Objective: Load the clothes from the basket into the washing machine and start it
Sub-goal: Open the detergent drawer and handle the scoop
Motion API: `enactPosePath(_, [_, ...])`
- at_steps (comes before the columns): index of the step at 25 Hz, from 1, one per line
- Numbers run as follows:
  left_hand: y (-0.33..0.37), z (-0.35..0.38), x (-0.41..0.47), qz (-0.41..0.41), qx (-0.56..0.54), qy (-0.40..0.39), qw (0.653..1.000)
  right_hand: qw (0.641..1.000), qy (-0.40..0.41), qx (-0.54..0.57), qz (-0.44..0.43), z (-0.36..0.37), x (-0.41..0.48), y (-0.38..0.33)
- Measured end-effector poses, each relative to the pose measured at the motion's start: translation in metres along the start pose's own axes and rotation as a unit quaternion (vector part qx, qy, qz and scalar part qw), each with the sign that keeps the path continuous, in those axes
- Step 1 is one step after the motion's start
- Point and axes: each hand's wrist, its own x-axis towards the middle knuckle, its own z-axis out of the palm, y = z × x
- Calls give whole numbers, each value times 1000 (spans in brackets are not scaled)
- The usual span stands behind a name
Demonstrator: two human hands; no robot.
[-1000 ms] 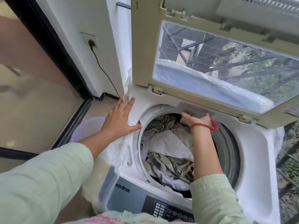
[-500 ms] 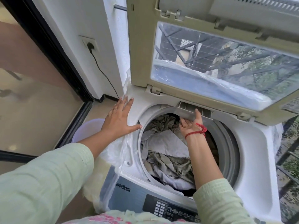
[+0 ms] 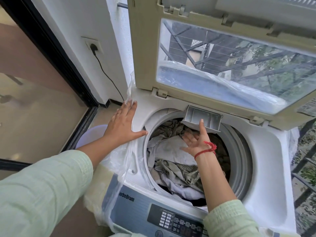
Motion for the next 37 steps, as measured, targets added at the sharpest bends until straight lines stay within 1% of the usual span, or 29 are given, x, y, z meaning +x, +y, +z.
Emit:
enactPosePath(2, [-2, 2, 0, 4, -2, 5, 1000, 997, 9, -72, 40, -3, -14, 8])
enactPosePath(4, [-5, 4, 0, 11, -5, 17, 1000, 996, -7, -80, 43, -4, -37, 24])
enactPosePath(7, [-3, 0, -8, 48, -18, 60, 997, 998, -47, -45, -10, 3, -85, 56])
enactPosePath(10, [0, -18, -31, 81, -75, 112, 988, 988, -57, -96, -108, 13, -134, 87])
enactPosePath(12, [-6, -35, -64, 83, -109, 181, 974, 978, -85, -129, -139, 21, -169, 111])
enactPosePath(14, [-17, -47, -114, 68, -137, 249, 956, 965, -136, -171, -142, 28, -205, 143])
enactPosePath(16, [-40, -51, -185, 34, -170, 287, 942, 948, -189, -216, -137, 33, -241, 188])
enactPosePath(18, [-70, -38, -271, -20, -201, 292, 935, 933, -234, -248, -116, 35, -276, 240])
enactPosePath(20, [-99, -12, -369, -97, -222, 291, 926, 912, -272, -300, -72, 28, -304, 300])
enactPosePath(22, [-122, 13, -474, -190, -236, 291, 907, 871, -320, -372, -8, 22, -330, 364])
enactPosePath(24, [-135, 30, -559, -277, -233, 296, 884, 826, -364, -428, 45, 21, -350, 421])
enactPosePath(25, [-140, 35, -594, -317, -227, 307, 868, 805, -381, -451, 61, 22, -360, 446])
enactPosePath(27, [-150, 37, -666, -402, -218, 342, 821, 758, -405, -506, 77, 26, -388, 499])
enactPosePath(29, [-156, 43, -723, -455, -223, 379, 775, 712, -420, -557, 77, 28, -411, 542])
enactPosePath(30, [-156, 46, -747, -473, -229, 387, 758, 691, -424, -580, 78, 27, -420, 561])
enactPosePath(33, [-154, 63, -812, -526, -241, 401, 711, 612, -438, -653, 89, 18, -439, 619])
enactPosePath(37, [-152, 90, -878, -613, -243, 408, 632, 490, -464, -735, 73, 8, -443, 693])
